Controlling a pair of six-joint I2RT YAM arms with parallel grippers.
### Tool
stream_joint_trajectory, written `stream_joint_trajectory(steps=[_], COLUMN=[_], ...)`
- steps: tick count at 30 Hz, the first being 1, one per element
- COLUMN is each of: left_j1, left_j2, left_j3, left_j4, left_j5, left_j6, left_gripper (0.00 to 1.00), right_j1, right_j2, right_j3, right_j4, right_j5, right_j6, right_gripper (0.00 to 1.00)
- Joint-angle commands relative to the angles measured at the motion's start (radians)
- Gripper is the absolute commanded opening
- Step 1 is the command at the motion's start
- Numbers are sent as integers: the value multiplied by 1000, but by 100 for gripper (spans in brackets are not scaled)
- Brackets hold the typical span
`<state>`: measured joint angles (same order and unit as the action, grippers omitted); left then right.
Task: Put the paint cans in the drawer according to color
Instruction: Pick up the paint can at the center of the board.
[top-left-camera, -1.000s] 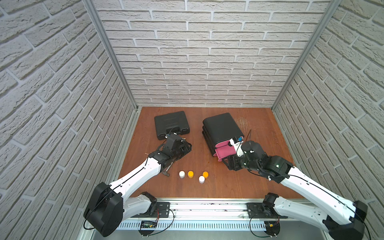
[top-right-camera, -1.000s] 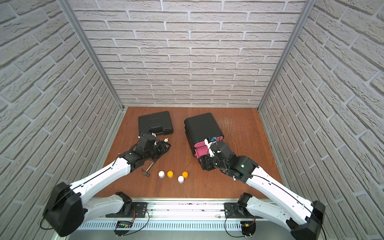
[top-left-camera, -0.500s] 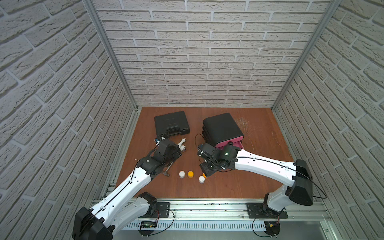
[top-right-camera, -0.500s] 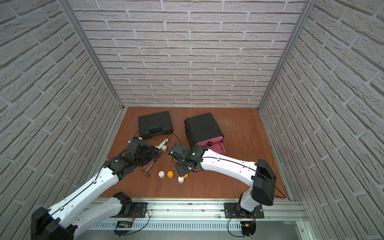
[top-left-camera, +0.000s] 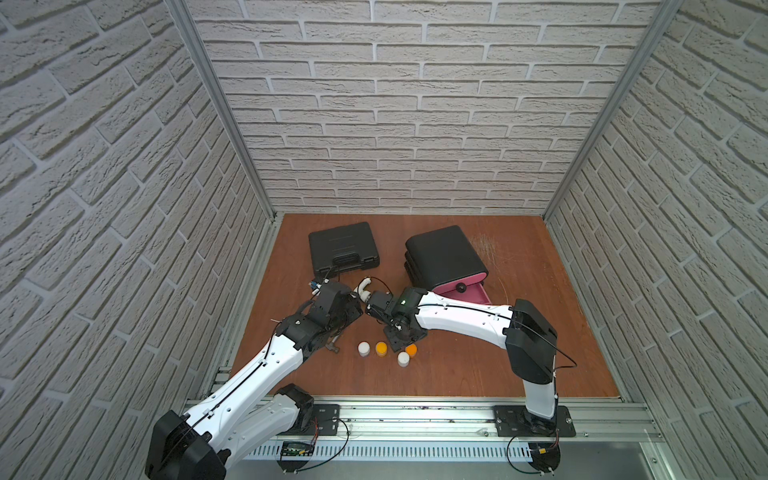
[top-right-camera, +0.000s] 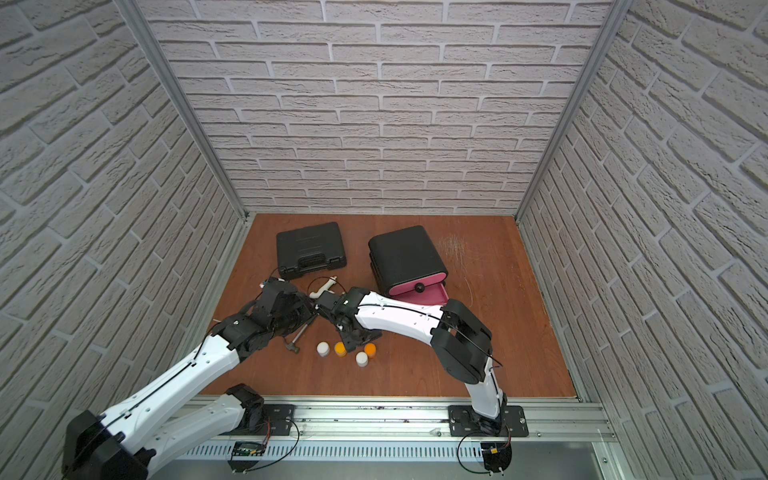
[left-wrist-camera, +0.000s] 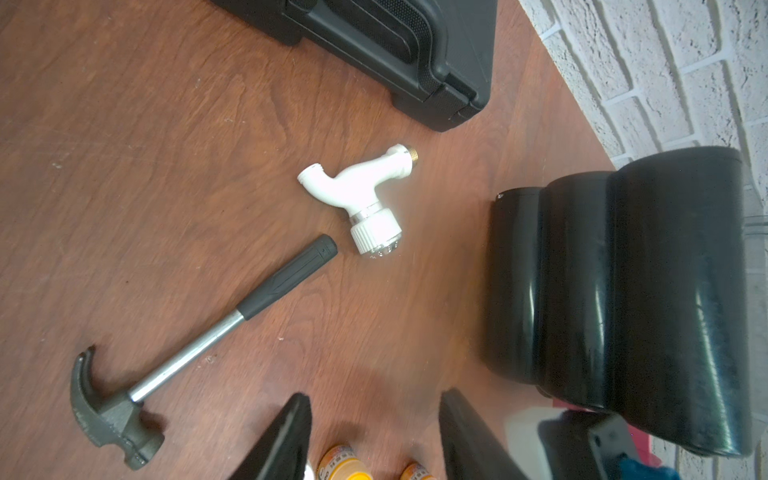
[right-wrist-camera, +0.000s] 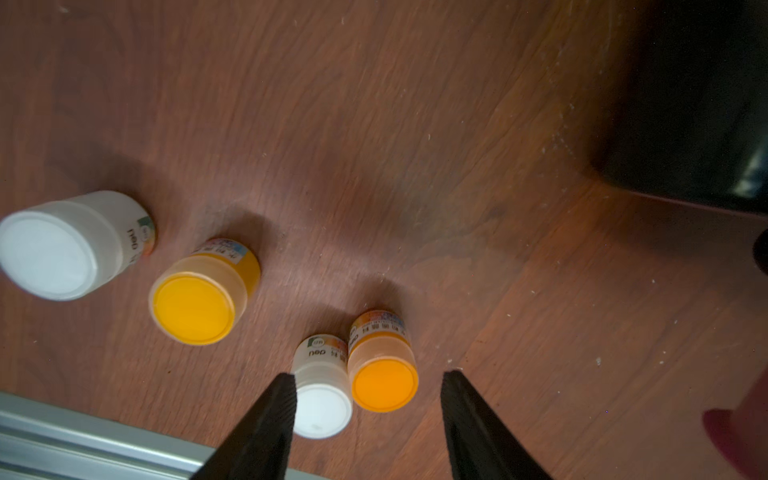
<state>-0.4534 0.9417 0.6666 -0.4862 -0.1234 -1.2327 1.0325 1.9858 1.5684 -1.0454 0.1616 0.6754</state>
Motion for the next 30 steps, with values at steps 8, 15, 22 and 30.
stream_joint_trajectory(steps=[8, 15, 22, 30], left_j1=[34, 62, 67, 68], left_j2=[-37, -62, -66, -63], left_j3=[-37, -52, -56, -52], left_j4=[29, 24, 24, 28], left_j5=[7, 23, 27, 31], left_j6=[4, 4, 5, 4], left_gripper=[54, 53, 53, 53], right_j1=[-20, -29, -31, -31], right_j2=[20, 15, 4, 4], right_j3=[-68, -110, -125, -122], right_j4=[29, 58, 70, 71], right_j5=[-43, -66, -72, -70], right_j6=[49, 65, 72, 69], right_gripper=[58, 56, 52, 45])
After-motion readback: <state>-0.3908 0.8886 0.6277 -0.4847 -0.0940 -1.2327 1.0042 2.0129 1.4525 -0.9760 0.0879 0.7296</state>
